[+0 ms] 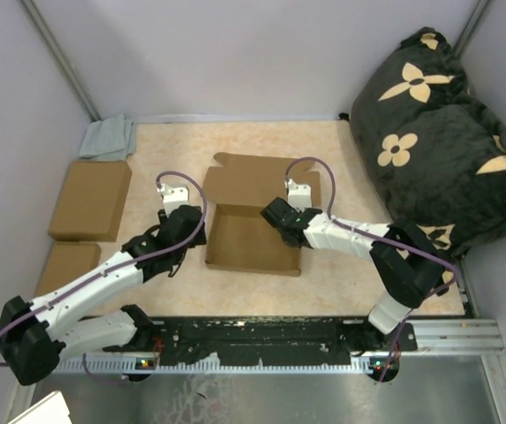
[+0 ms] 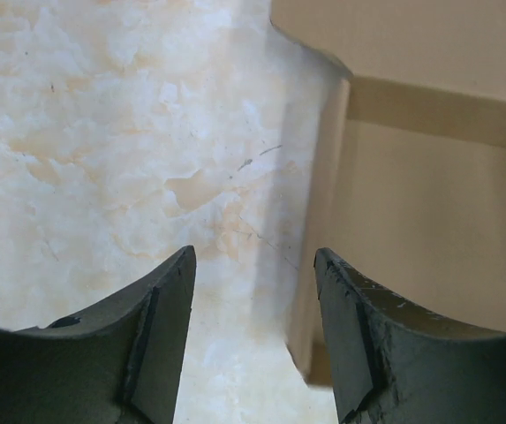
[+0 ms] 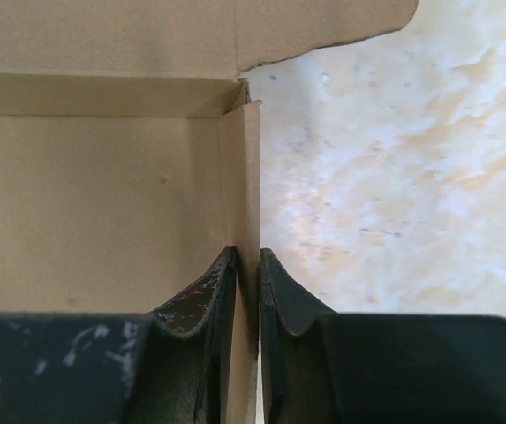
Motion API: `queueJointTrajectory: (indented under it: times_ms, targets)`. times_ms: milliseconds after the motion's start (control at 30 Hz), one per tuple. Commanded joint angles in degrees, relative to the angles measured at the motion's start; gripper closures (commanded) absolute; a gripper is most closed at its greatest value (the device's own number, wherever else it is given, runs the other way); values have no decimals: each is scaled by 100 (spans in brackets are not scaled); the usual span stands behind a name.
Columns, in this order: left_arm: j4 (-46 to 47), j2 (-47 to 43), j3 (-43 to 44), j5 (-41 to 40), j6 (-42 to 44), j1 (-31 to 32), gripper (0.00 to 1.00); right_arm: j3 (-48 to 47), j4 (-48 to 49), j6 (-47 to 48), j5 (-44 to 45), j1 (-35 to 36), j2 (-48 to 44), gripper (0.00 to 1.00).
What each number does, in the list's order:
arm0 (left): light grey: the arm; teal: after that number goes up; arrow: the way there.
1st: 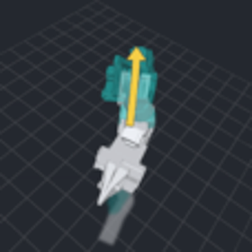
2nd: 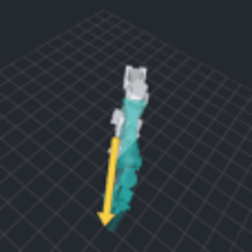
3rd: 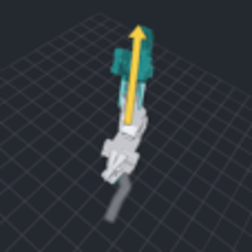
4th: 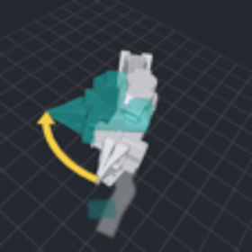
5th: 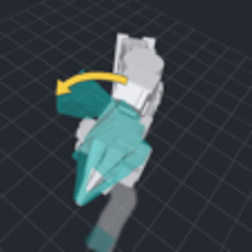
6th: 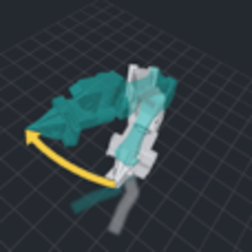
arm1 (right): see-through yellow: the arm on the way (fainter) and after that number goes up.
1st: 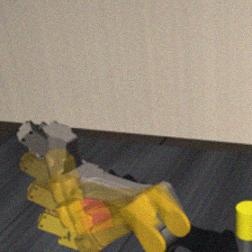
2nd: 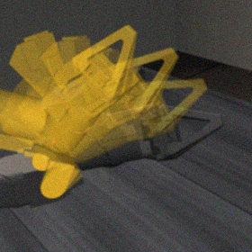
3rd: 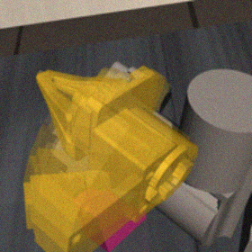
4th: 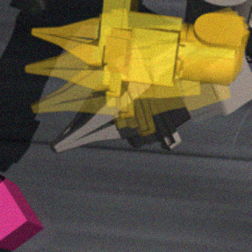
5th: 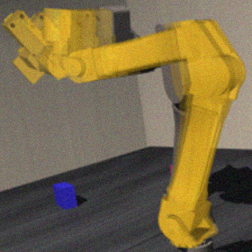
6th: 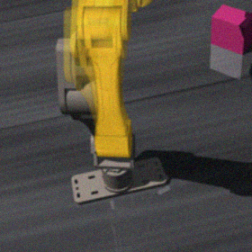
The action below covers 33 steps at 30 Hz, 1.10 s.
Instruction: Fold the paper box
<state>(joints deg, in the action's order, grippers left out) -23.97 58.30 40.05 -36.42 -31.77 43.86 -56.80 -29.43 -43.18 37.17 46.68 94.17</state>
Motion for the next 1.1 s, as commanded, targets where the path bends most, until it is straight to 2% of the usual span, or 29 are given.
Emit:
queueJointTrajectory:
  times_ms: [0,67,167,200,267,333,367,567,700,767,867,1067]
  targets:
    - [303,250,362,-93,-96,-169,34,411,299,1154,631,-24,-384,83]
    - [380,447,487,128,-23,-492,30,486,438,1484,636,-27,-399,81]
    - [617,809,618,938,6,-1204,28,454,533,1826,398,-27,-404,70]
    - [731,909,621,1252,-3,-1456,28,429,521,1857,297,-25,-419,60]
    - [997,1093,639,1818,-5,-1802,28,371,480,1846,106,-22,-492,26]
    - [1107,1293,762,1942,0,-1949,28,306,387,1800,-21,-22,-613,7]
    - [1146,1393,838,2016,22,-1982,28,264,336,1802,-68,-26,-694,2]
    - [1466,1897,1230,2554,53,-2148,29,-130,21,2101,-473,-112,-1502,1]
    - [1520,2302,1578,2782,191,-2289,29,-568,-45,2436,-1791,-854,-1899,1]
    - [1461,2584,1812,2869,266,-2383,29,-881,-122,2377,-2589,-1546,-1799,3]
    - [1452,2937,1996,3265,268,-2647,29,-1253,-79,2177,-3693,-2481,-1382,11]
    - [1690,3583,2104,4701,48,-3359,31,-1679,130,2123,-4355,-3158,-488,18]
